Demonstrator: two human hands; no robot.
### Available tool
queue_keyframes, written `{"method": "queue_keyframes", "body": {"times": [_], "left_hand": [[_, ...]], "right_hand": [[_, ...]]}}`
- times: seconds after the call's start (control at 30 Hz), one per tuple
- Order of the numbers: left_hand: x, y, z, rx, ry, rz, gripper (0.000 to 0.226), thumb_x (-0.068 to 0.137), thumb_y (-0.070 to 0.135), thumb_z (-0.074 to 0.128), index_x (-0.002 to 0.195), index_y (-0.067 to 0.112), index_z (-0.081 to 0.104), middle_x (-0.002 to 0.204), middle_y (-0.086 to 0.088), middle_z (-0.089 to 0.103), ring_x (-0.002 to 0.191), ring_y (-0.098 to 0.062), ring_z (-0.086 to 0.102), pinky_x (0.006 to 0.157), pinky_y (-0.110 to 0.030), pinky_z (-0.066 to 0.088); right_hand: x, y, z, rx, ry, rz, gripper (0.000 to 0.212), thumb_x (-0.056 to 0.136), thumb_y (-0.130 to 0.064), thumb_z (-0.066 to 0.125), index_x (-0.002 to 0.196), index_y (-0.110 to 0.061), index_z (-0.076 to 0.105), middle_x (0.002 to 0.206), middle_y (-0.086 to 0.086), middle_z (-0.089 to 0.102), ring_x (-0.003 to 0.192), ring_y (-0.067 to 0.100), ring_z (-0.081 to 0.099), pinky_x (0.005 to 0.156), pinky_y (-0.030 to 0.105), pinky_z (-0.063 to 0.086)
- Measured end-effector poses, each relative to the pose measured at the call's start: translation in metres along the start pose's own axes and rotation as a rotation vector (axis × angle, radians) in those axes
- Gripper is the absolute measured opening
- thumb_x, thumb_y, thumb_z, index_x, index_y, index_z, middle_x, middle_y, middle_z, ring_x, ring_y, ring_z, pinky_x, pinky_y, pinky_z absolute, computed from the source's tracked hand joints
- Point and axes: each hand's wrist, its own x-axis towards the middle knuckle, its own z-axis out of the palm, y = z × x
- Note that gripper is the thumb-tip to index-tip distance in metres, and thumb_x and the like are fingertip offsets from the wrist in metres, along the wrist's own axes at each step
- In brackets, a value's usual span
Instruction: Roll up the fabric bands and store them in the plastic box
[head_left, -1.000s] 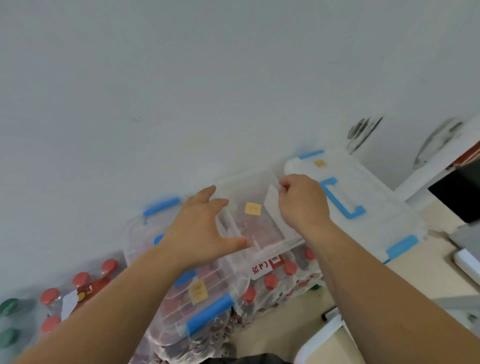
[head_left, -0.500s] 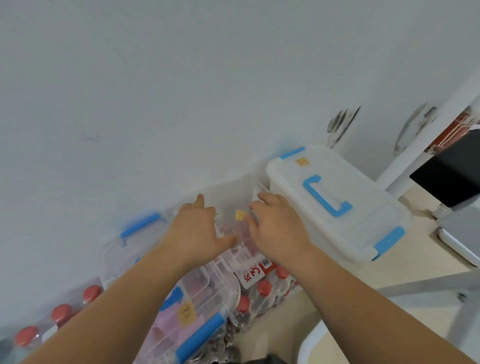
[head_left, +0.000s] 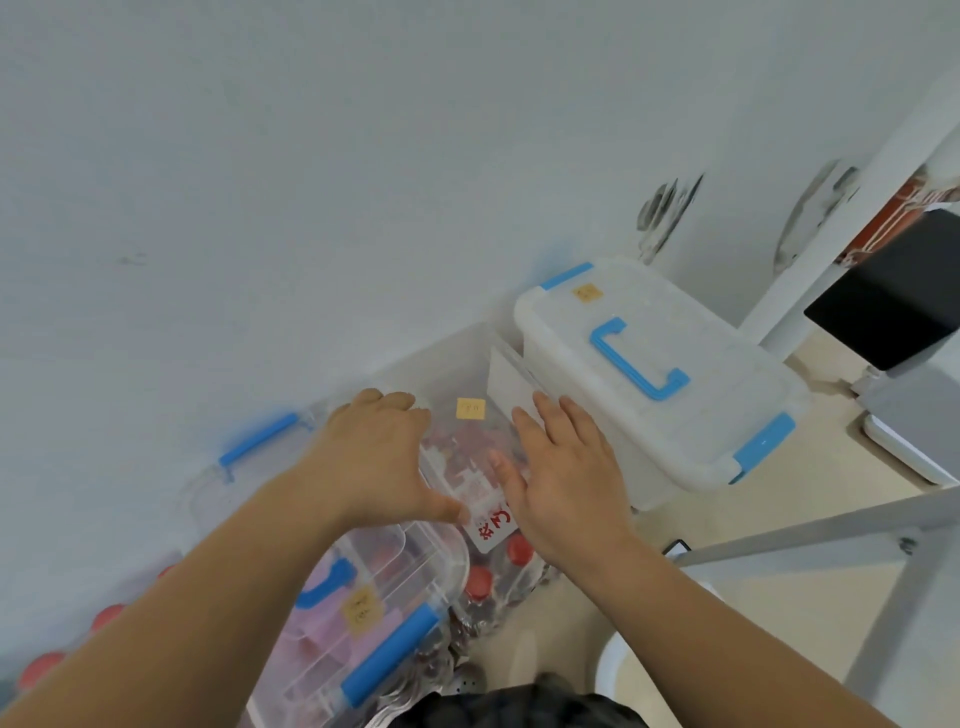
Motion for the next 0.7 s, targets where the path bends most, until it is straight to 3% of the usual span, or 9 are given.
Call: {"method": "queue_keyframes", "body": {"times": [0.23,0.47,0.7], "left_hand": [[0.006,0.008,0.000,0.050,-0.014,0.031,0.118,0.044,0.095,0.060,0.140,0.027,0.052,0.144,0.000,0.050,0.130,-0.026,0.044,0.109,-0.042,0.042],[0.014,0.016,0.001,0.054,0.007,0.004,0.123,0.033,0.100,0.036,0.133,0.032,0.060,0.137,0.004,0.057,0.121,-0.024,0.046,0.102,-0.040,0.045],[0.018,0.014,0.005,0.059,0.035,-0.030,0.125,0.030,0.102,0.036,0.133,0.036,0.058,0.141,0.007,0.053,0.125,-0.023,0.044,0.105,-0.041,0.043]], "right_hand": [[-0.002,0.004,0.005,0.073,-0.002,0.012,0.077,0.096,-0.067,0.018,0.156,-0.023,0.039,0.168,0.010,0.024,0.156,0.036,0.013,0.127,0.048,0.016],[-0.002,0.012,0.005,0.092,0.003,-0.001,0.078,0.095,-0.069,0.020,0.151,-0.019,0.044,0.165,0.014,0.030,0.155,0.038,0.012,0.126,0.045,0.008],[-0.005,0.010,0.014,0.004,-0.052,-0.016,0.080,0.095,-0.068,0.006,0.162,-0.027,0.020,0.172,0.011,0.009,0.159,0.034,-0.006,0.123,0.048,-0.014]]}}
